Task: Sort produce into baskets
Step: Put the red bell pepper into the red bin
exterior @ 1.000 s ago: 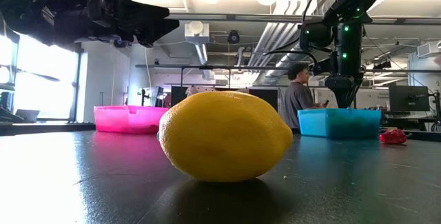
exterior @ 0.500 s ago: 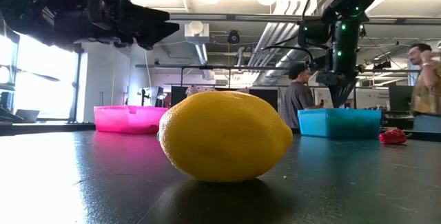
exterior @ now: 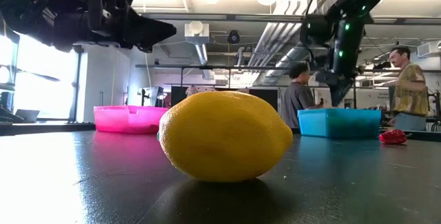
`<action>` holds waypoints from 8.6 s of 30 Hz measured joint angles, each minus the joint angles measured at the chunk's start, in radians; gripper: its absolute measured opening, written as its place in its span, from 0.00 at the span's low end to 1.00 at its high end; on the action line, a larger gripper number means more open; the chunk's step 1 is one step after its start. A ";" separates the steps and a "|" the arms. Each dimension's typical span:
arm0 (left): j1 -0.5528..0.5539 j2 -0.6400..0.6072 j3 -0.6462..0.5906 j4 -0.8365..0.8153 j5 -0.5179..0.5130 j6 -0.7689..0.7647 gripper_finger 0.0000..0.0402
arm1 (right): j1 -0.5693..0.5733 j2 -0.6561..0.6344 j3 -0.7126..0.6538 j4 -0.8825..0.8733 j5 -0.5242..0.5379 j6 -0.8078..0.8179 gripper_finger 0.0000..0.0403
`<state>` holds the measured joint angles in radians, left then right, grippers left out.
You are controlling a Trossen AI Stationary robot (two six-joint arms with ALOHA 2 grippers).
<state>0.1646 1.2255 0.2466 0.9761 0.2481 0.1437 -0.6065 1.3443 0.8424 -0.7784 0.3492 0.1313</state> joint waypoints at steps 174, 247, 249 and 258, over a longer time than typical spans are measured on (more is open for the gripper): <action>-0.085 0.000 -0.181 0.164 -0.101 -0.061 0.33 | 0.659 0.585 0.036 1.995 -0.099 -0.089 0.03; 0.276 -0.195 0.241 -1.138 -0.513 -0.162 0.00 | 0.825 0.646 0.306 1.739 0.535 -0.506 0.63; 0.316 -0.184 0.306 -1.277 -0.586 -0.149 0.00 | 0.825 0.646 0.306 1.739 0.535 -0.506 0.63; 0.505 -0.027 0.403 -1.381 -0.521 -0.098 0.00 | 0.825 0.646 0.306 1.736 0.535 -0.507 0.63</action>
<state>0.6698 1.1989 0.6495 -0.4053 -0.2734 0.0456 0.2188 1.9903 1.1488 0.9580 0.8837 -0.3752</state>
